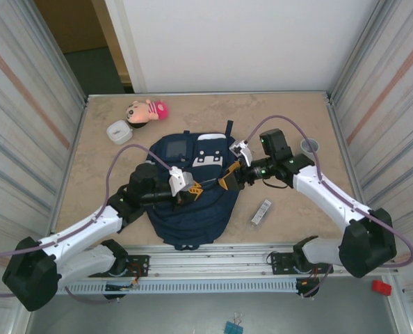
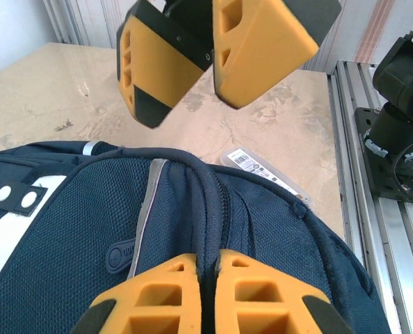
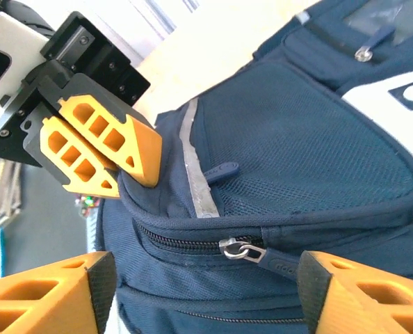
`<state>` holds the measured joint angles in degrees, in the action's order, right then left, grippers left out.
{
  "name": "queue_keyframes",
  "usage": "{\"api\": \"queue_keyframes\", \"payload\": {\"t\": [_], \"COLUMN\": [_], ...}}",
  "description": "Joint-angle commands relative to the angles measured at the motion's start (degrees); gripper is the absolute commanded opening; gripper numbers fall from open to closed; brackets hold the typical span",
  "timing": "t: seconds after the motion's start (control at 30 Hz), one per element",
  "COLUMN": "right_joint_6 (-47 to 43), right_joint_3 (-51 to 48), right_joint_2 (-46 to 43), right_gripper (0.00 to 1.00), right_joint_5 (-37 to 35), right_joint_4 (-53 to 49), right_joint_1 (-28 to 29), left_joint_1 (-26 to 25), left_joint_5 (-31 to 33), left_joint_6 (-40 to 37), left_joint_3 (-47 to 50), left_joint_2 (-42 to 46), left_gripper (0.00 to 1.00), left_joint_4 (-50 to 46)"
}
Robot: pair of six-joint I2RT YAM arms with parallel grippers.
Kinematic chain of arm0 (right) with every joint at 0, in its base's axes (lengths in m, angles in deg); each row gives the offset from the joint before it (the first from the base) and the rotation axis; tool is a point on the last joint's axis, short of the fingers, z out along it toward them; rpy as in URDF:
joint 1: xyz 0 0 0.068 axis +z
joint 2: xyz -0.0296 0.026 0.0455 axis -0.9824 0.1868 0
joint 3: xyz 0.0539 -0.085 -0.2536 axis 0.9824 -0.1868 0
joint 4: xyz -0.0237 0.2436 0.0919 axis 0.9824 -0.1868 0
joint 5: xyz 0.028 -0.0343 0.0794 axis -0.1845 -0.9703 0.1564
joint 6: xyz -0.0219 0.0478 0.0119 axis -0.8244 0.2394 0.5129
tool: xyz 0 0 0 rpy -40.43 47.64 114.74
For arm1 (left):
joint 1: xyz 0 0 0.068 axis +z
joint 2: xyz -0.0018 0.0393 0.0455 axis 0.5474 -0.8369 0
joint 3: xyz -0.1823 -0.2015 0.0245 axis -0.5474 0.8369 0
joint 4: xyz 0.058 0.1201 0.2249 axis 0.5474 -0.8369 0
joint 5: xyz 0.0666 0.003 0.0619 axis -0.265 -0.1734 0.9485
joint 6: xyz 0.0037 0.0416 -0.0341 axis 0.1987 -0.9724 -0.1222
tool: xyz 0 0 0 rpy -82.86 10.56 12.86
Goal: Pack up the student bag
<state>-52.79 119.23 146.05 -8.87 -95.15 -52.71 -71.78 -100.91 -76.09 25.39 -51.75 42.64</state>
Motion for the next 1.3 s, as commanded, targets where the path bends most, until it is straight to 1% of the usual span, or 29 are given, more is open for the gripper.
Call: {"api": "queue_keyframes", "payload": {"t": [0.0, 0.1, 0.2, 0.33, 0.53, 0.63, 0.7, 0.8, 0.93, 1.13, 1.27], "right_joint_6": [-8.7, -13.1, -15.0, -16.9, -18.0, -18.1, -17.9, -17.3, -15.3, -12.7, -11.3], "right_joint_3": [-2.2, -3.7, -5.3, -4.6, -2.8, -1.4, -0.4, 0.8, 1.8, 4.7, 7.4], "right_joint_2": [-1.4, -0.6, 0.3, 2.9, 7.4, 8.5, 8.2, 7.1, 4.8, 3.6, 3.4], "right_gripper": [0.78, 0.77, 0.76, 0.75, 0.66, 0.56, 0.43, 0.29, 0.16, 0.07, 0.05], "right_joint_5": [-2.8, -3.2, -2.8, -1.3, 1.3, 2.4, 3.8, 4.6, 4.4, 5.1, 4.2], "right_joint_4": [3.1, 5.5, 8.7, 9.0, 8.8, 7.8, 6.3, 3.5, 0.4, -5.2, -12.0], "right_joint_1": [-0.2, -0.1, 0.1, 0.3, 0.4, 0.4, 0.4, 0.5, 0.5, 0.8, 1.8], "left_joint_1": [0.4, 0.4, 0.4, 0.4, 0.4, 0.4, 0.4, 0.4, 0.4, 0.4, 0.4], "left_joint_5": [0.0, 0.0, 0.0, -0.2, -0.9, -1.0, -0.6, -0.2, 0.4, 1.3, 2.5], "left_joint_6": [-0.8, -0.9, -0.9, -1.0, -1.0, -1.1, -1.2, -1.4, -1.6, -2.0, -2.3], "left_joint_3": [-1.7, -1.7, -1.8, -1.9, -2.2, -2.2, -2.2, -2.2, -2.2, -2.8, -3.3], "left_joint_2": [2.0, 1.9, 2.0, 1.8, 1.7, 1.7, 1.6, 1.4, 1.5, 1.1, 1.1], "left_gripper": [0.00, 0.00, 0.00, 0.00, 0.00, 0.00, 0.00, 0.00, 0.00, 0.00, 0.00], "left_joint_4": [3.4, 3.6, 3.6, 3.5, 3.8, 4.0, 3.9, 3.7, 3.6, 2.9, 1.5]}}
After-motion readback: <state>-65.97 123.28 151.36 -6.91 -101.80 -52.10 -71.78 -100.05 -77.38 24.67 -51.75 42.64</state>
